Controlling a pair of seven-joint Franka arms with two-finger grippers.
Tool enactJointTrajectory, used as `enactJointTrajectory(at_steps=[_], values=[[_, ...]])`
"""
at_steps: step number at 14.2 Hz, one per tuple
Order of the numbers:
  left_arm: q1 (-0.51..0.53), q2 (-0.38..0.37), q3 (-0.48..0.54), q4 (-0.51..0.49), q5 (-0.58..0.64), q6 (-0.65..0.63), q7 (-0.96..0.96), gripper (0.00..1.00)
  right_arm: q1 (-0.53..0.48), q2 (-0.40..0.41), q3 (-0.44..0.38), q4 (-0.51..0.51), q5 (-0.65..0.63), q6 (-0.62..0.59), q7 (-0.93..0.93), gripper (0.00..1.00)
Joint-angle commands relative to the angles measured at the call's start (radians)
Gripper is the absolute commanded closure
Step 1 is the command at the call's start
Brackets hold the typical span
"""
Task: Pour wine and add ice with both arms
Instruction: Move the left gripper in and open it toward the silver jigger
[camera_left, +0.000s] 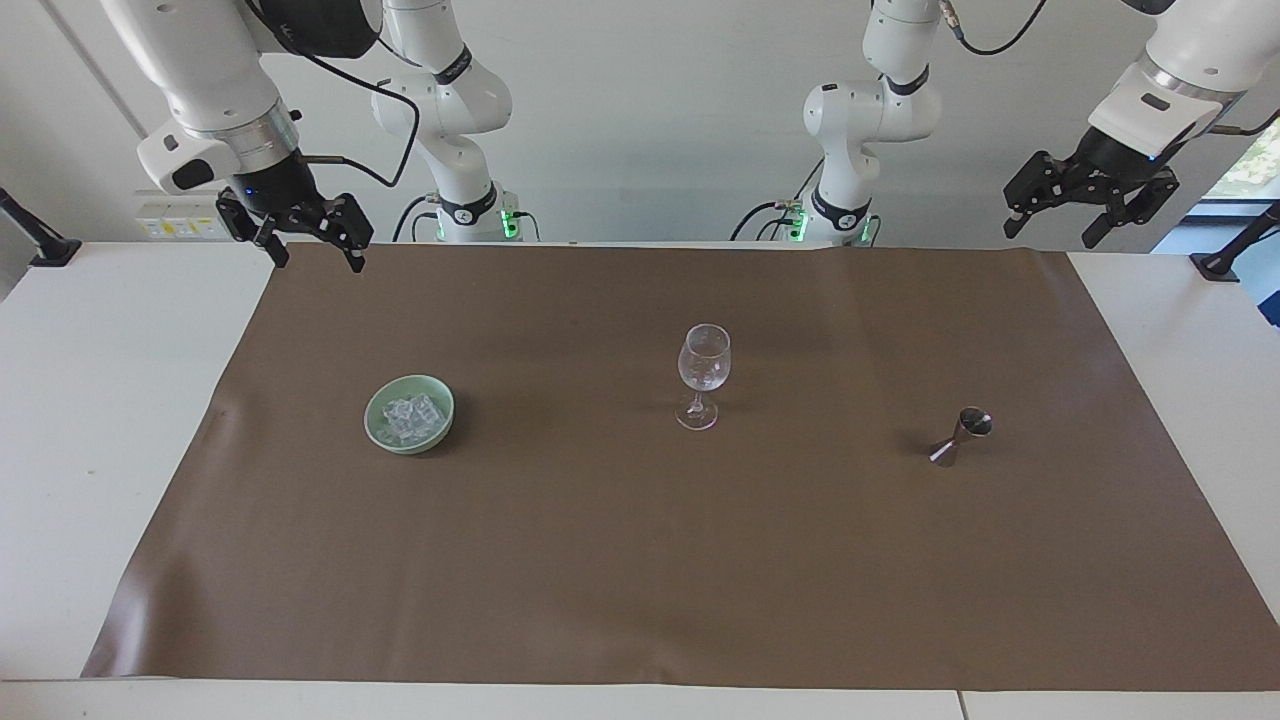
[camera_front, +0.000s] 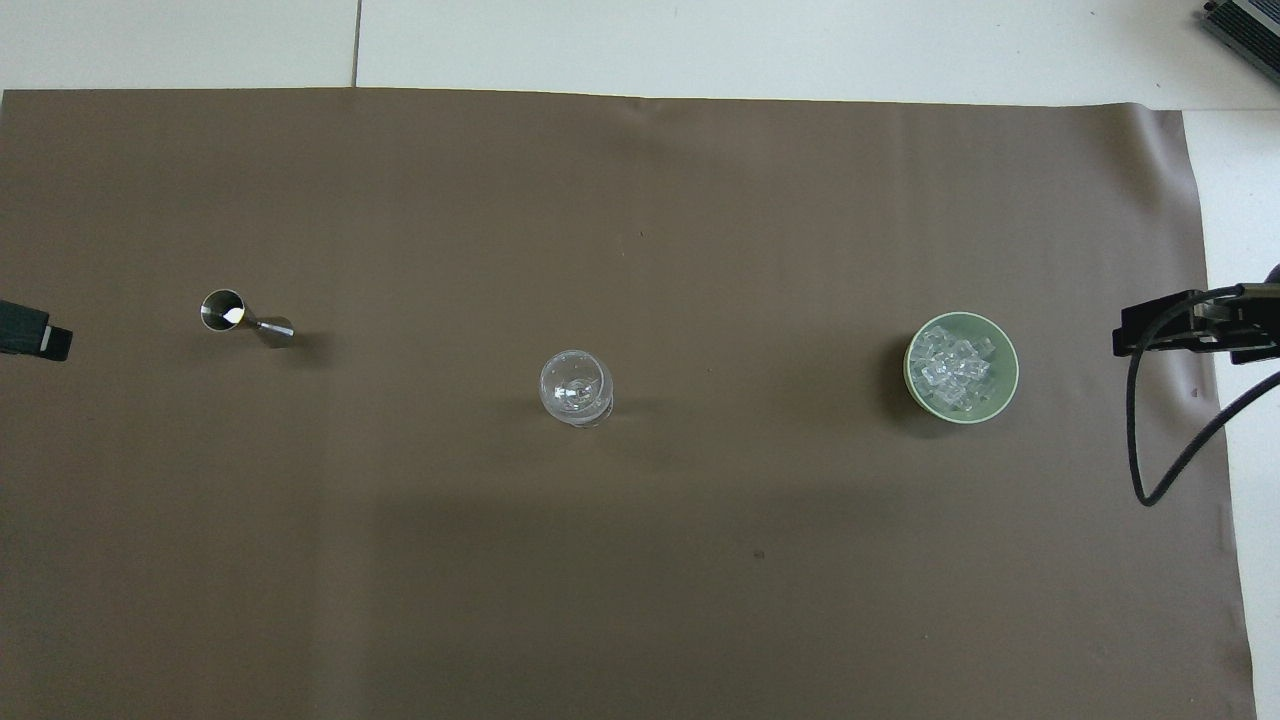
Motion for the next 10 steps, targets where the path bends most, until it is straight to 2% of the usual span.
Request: enactJointTrajectory(at_steps=[1, 10], values=[[-0.021, -0.017, 0.017, -0.027, 0.016, 0.021, -0.03, 0.0, -0.013, -0.017, 0.003, -0.018, 0.026, 0.012, -0.016, 0.0], [-0.021, -0.033, 0.012, -0.065, 0.013, 0.075, -0.095, 0.0, -0.013, -0.017, 0.003, -0.02, 0.026, 0.012, -0.016, 0.0]])
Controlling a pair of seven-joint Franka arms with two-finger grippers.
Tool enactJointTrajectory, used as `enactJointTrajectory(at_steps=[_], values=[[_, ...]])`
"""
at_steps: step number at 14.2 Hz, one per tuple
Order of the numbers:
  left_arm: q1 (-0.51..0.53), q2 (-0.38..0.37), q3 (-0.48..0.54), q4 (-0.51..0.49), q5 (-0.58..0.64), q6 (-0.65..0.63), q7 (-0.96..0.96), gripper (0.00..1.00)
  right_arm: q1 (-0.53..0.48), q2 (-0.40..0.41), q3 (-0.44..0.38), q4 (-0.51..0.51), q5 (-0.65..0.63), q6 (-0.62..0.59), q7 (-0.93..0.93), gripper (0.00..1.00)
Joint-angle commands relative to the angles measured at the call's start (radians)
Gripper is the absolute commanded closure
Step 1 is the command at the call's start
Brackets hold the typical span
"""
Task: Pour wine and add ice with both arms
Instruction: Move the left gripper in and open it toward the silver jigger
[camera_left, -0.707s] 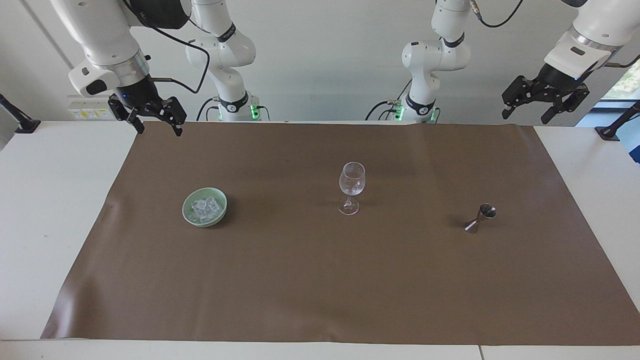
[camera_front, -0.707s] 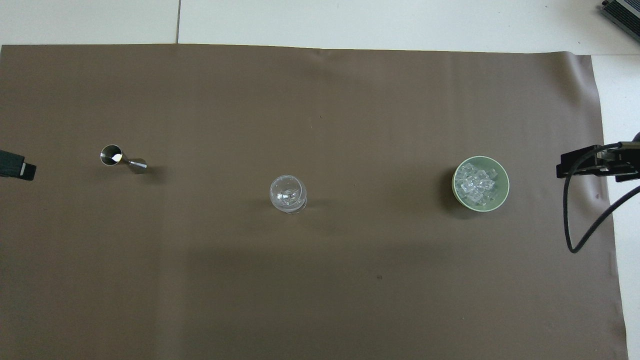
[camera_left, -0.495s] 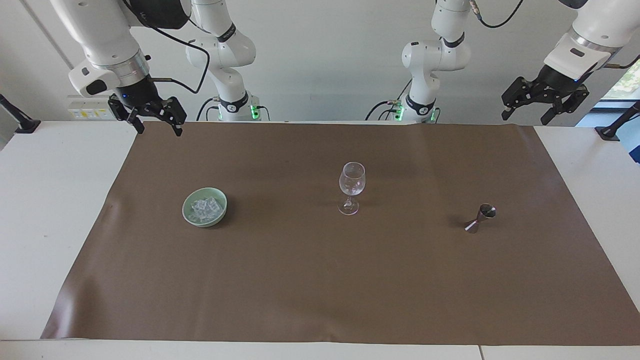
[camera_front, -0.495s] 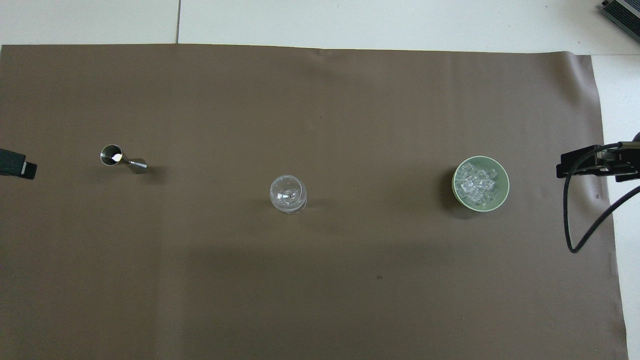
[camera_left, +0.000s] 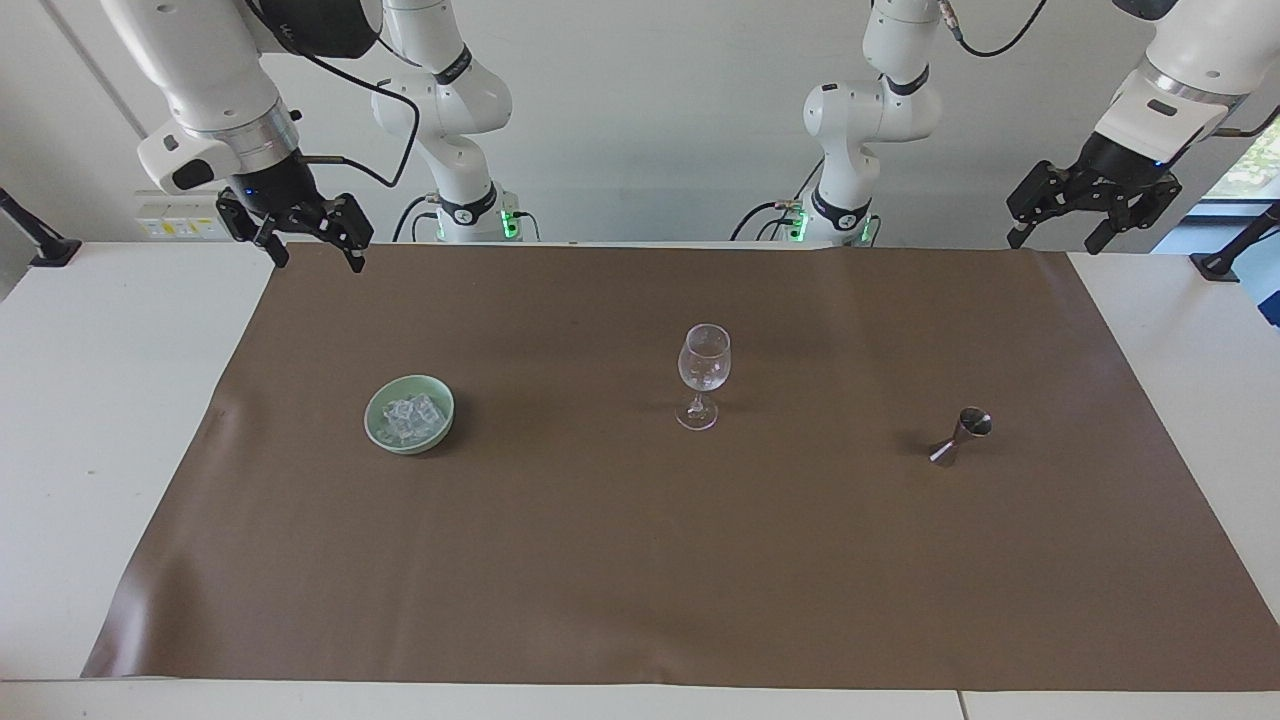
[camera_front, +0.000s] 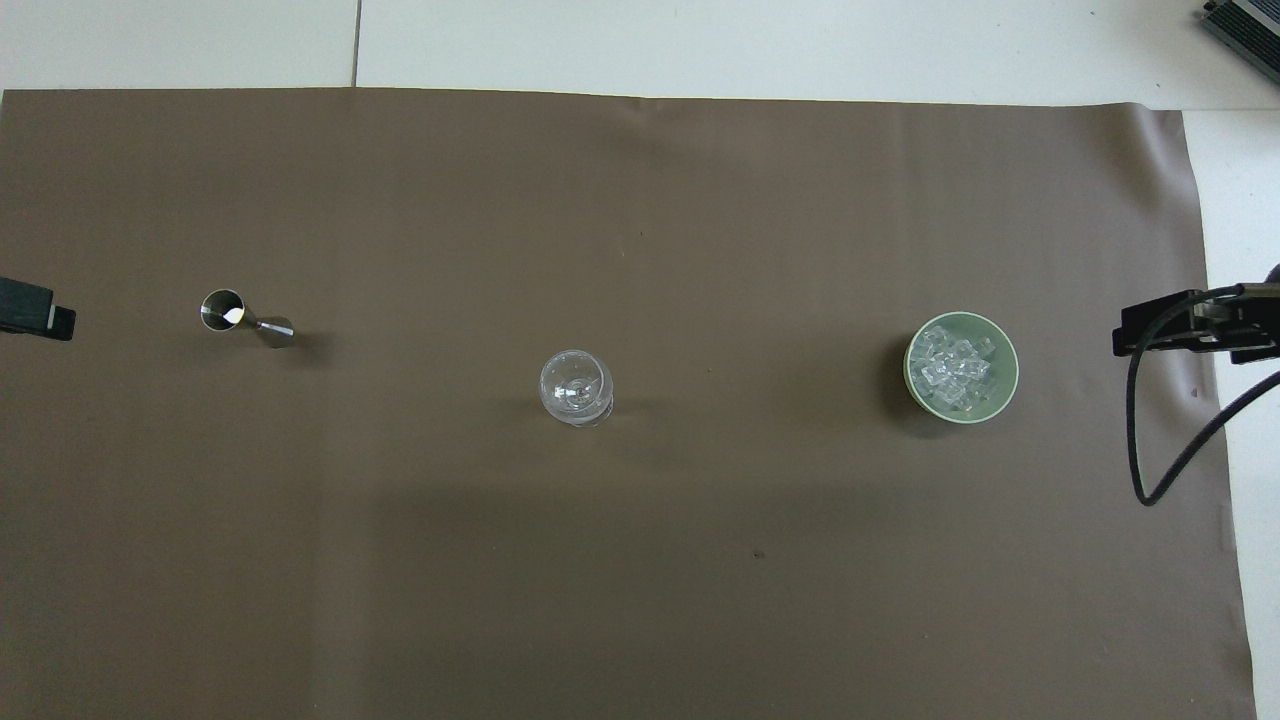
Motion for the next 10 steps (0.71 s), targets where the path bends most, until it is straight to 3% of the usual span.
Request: enactJointTrajectory(at_steps=[1, 7, 10], values=[[-0.021, -0.032, 0.011, -0.045, 0.012, 0.039, -0.038, 0.0, -0.013, -0.017, 0.003, -0.018, 0.026, 0.013, -0.016, 0.0], [-0.03, -0.02, -0.006, -0.034, 0.017, 0.051, -0.066, 0.0, -0.013, -0.017, 0.003, -0.02, 0.026, 0.012, -0.015, 0.0], [-0.025, 0.049, -0.003, 0.03, 0.014, -0.008, -0.069, 0.0, -0.013, -0.017, 0.003, -0.018, 0.026, 0.012, -0.016, 0.0]])
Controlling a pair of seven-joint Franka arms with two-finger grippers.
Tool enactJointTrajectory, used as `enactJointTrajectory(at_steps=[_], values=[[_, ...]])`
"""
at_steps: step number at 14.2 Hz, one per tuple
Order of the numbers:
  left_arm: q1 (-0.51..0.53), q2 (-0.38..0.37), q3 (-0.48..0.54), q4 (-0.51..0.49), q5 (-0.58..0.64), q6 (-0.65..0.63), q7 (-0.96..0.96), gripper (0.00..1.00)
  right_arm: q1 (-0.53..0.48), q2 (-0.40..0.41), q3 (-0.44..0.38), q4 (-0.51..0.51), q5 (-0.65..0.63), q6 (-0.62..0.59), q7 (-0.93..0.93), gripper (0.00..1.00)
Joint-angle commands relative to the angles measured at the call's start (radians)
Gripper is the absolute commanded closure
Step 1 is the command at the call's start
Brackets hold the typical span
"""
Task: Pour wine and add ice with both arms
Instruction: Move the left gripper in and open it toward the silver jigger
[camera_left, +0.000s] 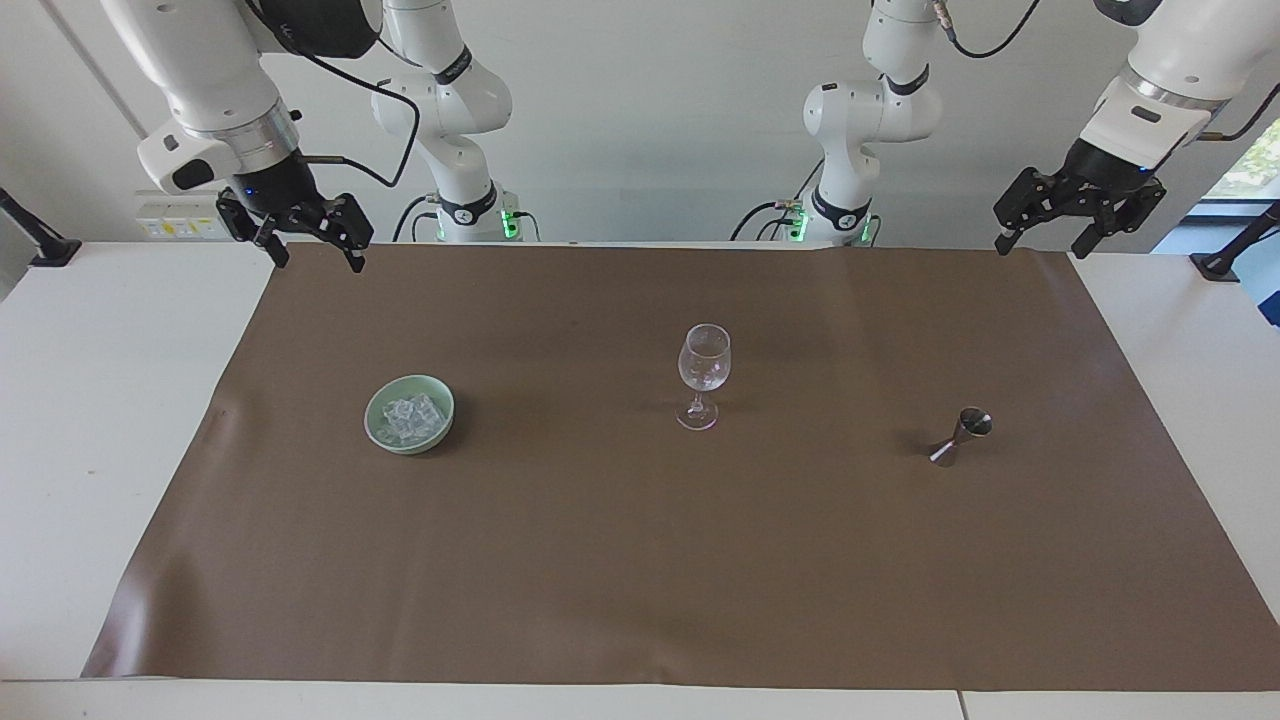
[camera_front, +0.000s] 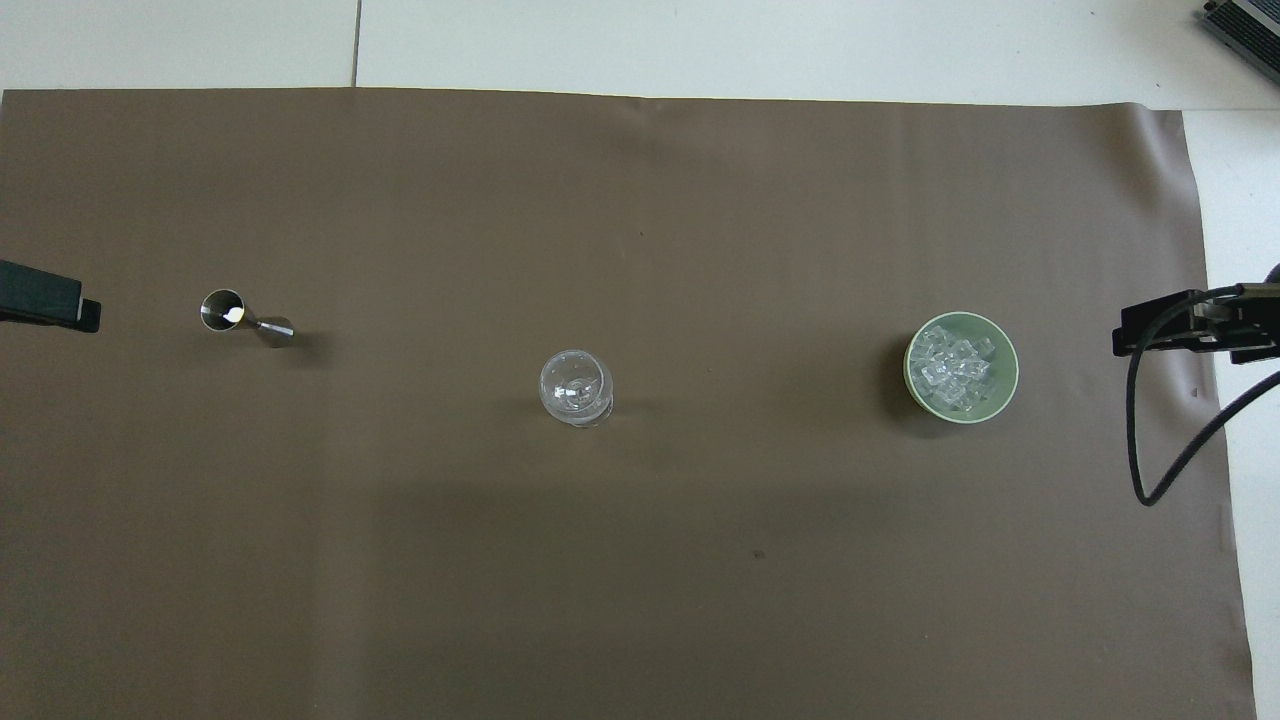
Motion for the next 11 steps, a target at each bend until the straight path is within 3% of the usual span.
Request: enactJointTrajectory(at_steps=[1, 4, 11], values=[[-0.011, 0.069, 0.012, 0.054, 0.007, -0.033, -0.028, 0.0, -0.013, -0.017, 0.003, -0.018, 0.026, 0.012, -0.016, 0.0], [0.001, 0.133, 0.019, 0.093, -0.013, -0.038, -0.15, 0.0, -0.013, -0.017, 0.003, -0.018, 0.026, 0.012, -0.016, 0.0], [0.111, 0.232, 0.022, 0.09, -0.22, -0.006, -0.488, 0.0, -0.013, -0.017, 0.003, -0.018, 0.026, 0.012, -0.016, 0.0]])
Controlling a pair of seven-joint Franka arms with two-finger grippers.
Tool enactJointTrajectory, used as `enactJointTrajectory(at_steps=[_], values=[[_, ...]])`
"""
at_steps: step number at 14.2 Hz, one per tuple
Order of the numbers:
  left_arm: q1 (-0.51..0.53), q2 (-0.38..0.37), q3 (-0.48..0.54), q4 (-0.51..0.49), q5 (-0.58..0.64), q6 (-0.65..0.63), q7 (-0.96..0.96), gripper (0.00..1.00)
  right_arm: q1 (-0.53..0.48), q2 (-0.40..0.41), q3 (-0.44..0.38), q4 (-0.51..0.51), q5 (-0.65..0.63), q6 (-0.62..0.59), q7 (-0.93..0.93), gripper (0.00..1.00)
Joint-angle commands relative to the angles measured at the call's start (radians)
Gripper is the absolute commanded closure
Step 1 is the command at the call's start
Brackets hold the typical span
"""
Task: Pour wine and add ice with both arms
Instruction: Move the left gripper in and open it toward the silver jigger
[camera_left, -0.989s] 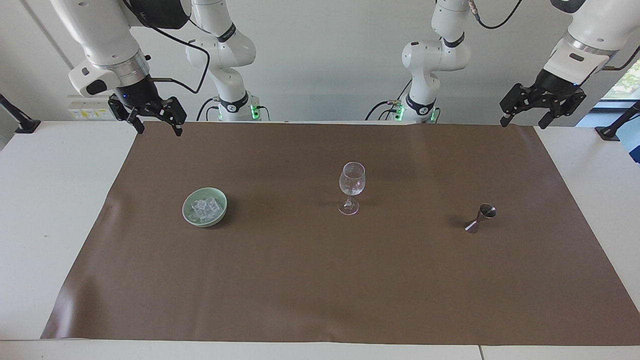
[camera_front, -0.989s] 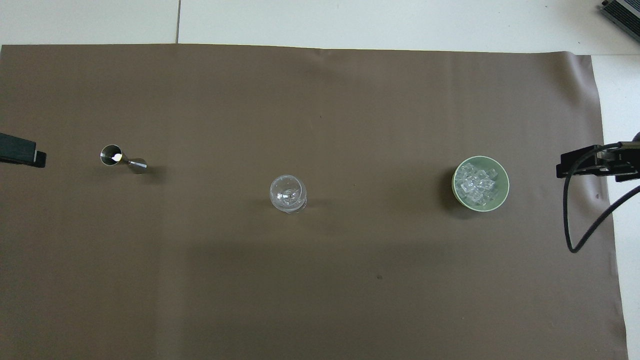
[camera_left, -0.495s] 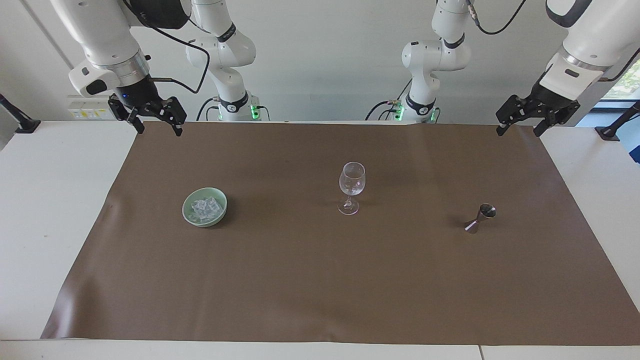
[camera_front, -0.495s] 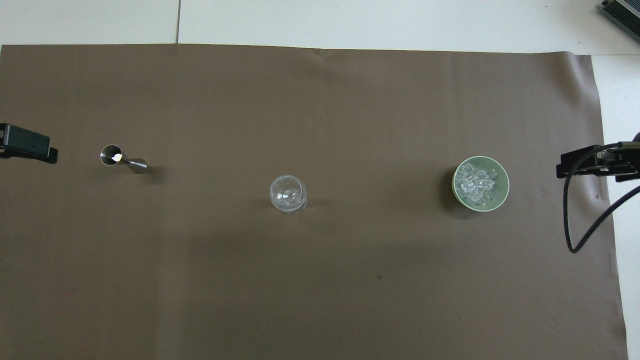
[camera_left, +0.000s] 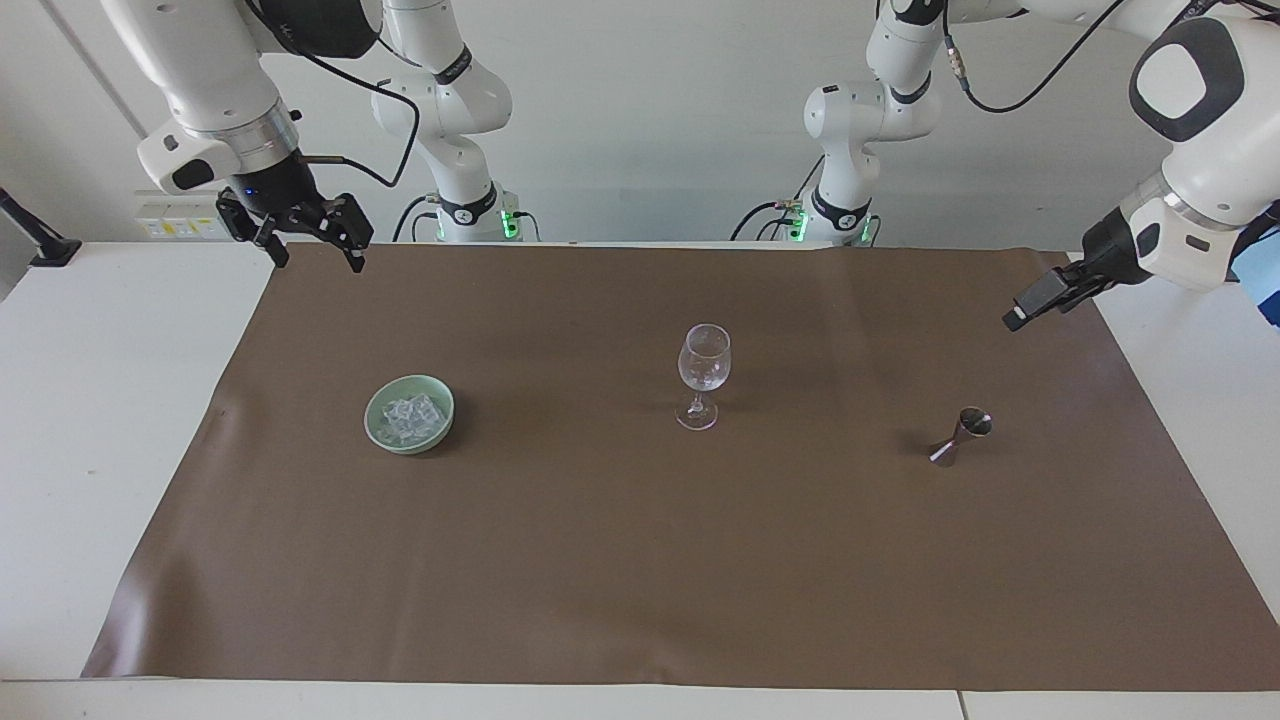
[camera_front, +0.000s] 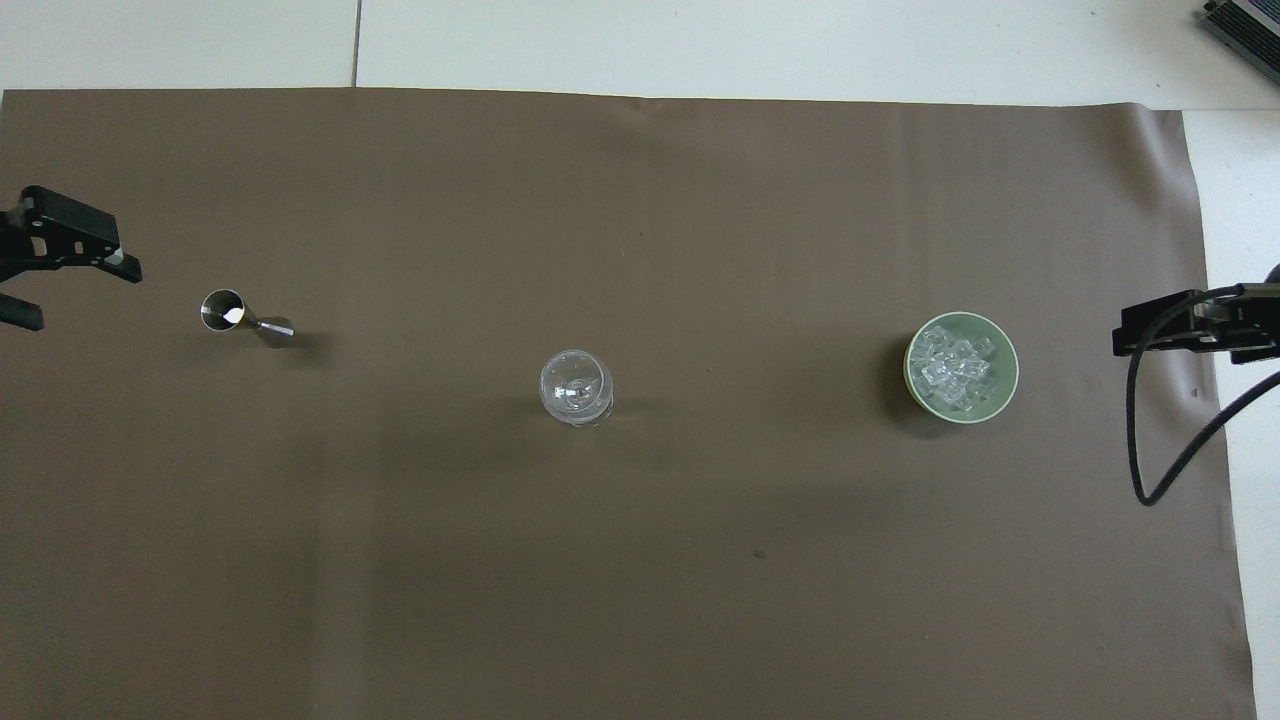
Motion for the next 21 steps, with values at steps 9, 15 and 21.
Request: enactJointTrajectory(at_steps=[9, 15, 21], values=[[0.227, 0.162, -0.002, 0.001, -0.423, -0.029, -0.488, 0.0, -0.011, -0.017, 0.003, -0.018, 0.026, 0.012, -0.016, 0.0], [0.306, 0.232, -0.003, -0.047, -0.62, -0.032, -0.626, 0.0, -0.011, -0.017, 0.003, -0.018, 0.026, 0.012, -0.016, 0.0], [0.323, 0.236, -0.005, -0.131, -0.756, -0.009, -0.751, 0.0, -0.013, -0.017, 0.003, -0.018, 0.026, 0.012, -0.016, 0.0]])
